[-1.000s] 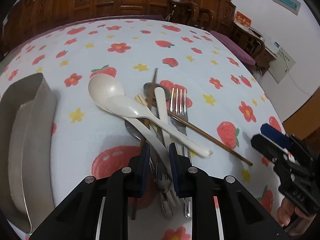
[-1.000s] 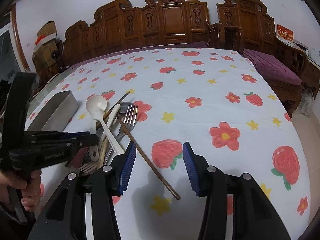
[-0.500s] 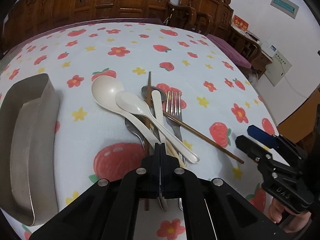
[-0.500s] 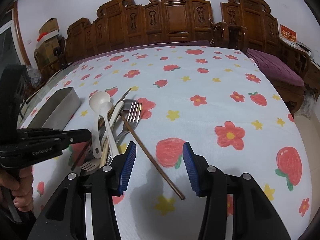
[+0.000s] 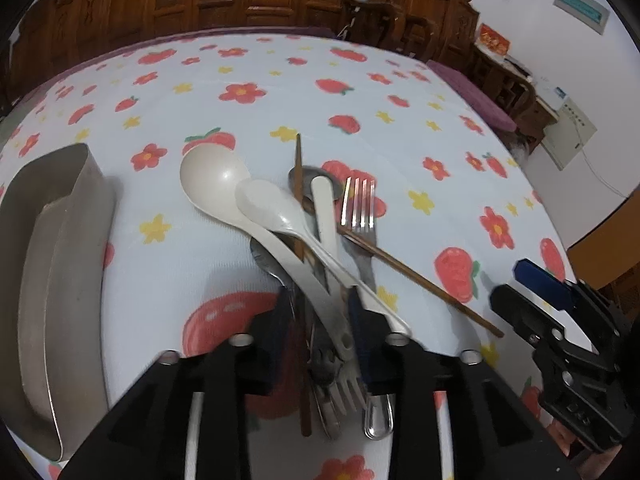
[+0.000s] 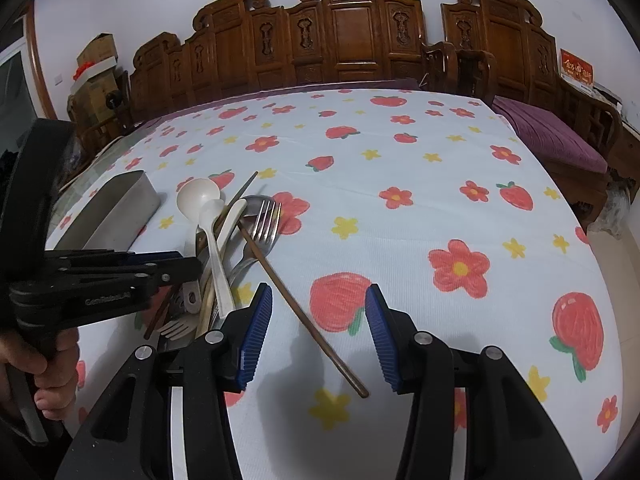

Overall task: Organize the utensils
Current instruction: 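Close the left gripper on the white plastic spoon handle and lift, then carry the white spoon with the left gripper and lower it into the grey tray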

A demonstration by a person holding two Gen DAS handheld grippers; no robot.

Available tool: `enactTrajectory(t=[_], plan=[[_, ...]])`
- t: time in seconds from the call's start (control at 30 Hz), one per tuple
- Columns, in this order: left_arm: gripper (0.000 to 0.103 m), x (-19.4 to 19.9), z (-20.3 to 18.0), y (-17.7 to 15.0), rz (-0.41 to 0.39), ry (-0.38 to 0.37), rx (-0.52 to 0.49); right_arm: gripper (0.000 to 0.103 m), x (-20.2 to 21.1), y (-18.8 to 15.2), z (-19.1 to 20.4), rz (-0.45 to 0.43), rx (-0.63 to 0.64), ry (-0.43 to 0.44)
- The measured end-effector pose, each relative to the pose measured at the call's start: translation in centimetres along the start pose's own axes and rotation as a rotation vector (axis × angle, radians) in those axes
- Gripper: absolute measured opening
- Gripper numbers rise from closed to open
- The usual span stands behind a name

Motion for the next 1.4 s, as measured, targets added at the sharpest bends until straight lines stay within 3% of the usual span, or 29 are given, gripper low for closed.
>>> enactTrajectory(t=[0.13, 0.47, 0.77, 1.0, 1.4], plan=[[0.030, -0.8, 0.3, 0.0, 0.011, 0.000, 0.012, 0.051, 0.0, 0.0, -0.1, -0.002, -0.003, 0.000], [0.003, 0.2, 0.3, 0.1, -0.031, -0.010, 0.012, 0.051, 0.0, 0.1, -0.1, 0.000, 0.003, -0.003], [0.003, 2.6, 0.5, -0.3, -0.067, -0.040, -0.006, 0.051, -0.2, 0.1, 0.0, 0.002, 0.011, 0.005], [0.003, 4.7, 1.1, -1.1, -0.086, -0.050, -0.030, 0.051, -0.8, 0.6, 1.7, -0.018, 0.031, 0.089], [0.003, 6.7, 2.8, -2.1, -0.082, -0.015, -0.085, 0.034, -5.6, 2.0, 5.2, 0.066, 0.152, 0.174]])
Point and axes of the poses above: each gripper's, at about its wrist camera, not at the fingertips, and x roughly against the way its jaws point, z to its left, y to its top, the point moved 4 cm from there along -x, roughly the way its jaws point, and after that the axes turned 11 degrees about x, right-handed, at the moved point
